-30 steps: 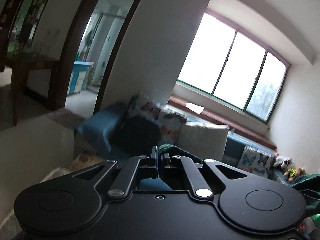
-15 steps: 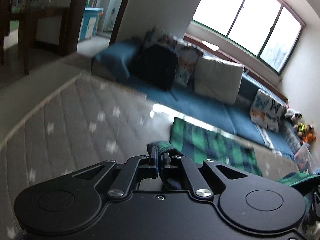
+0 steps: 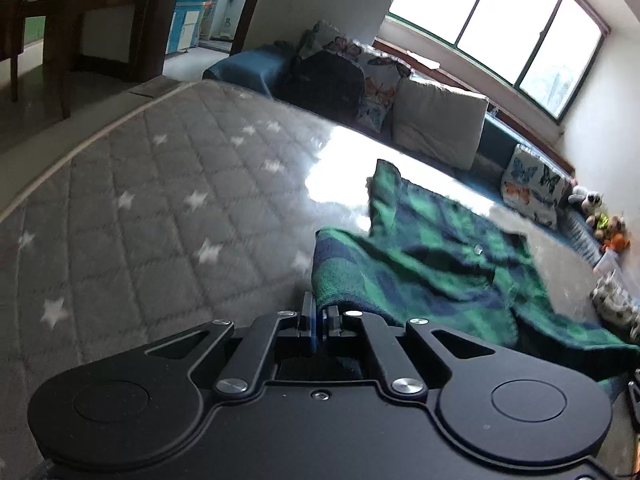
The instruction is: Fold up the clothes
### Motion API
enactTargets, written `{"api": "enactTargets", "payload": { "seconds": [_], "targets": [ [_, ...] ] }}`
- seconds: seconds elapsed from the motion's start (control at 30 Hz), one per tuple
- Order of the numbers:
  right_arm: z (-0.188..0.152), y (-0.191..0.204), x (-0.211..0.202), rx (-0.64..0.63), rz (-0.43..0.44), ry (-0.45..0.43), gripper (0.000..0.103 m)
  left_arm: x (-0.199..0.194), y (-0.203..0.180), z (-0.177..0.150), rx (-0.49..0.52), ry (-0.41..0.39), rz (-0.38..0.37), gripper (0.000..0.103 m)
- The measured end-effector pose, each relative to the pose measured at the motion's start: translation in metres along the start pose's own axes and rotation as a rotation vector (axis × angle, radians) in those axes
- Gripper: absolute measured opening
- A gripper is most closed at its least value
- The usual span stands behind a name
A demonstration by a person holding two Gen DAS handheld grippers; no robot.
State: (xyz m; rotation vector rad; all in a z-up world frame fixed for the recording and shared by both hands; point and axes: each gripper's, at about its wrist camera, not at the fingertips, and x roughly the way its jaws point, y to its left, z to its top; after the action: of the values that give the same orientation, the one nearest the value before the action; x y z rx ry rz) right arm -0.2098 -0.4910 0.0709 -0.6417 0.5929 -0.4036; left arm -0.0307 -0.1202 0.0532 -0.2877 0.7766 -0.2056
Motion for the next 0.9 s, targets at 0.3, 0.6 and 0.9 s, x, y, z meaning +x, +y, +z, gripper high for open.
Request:
{"api": "enactTargets", "payload": {
  "seconds": [0.3,0.6,0.9],
  "targets": [
    [-0.022,0.012,-0.011,-0.040,0.067,0.054,0.026,0.006,0.015,-0.007,0.017,0.031,0.022,0.003],
    [-0.030,0.006,-0.045,-0.101,0.180,0.074,0.033,0.018,0.021,-0.003,0.057,0.052,0.061,0.018],
    [-0.003,0.001,-0.062,-0.072,0.295,0.002,0.031,0.018,0.017,0.000,0.118,0.026,0.085,0.051]
  ]
}}
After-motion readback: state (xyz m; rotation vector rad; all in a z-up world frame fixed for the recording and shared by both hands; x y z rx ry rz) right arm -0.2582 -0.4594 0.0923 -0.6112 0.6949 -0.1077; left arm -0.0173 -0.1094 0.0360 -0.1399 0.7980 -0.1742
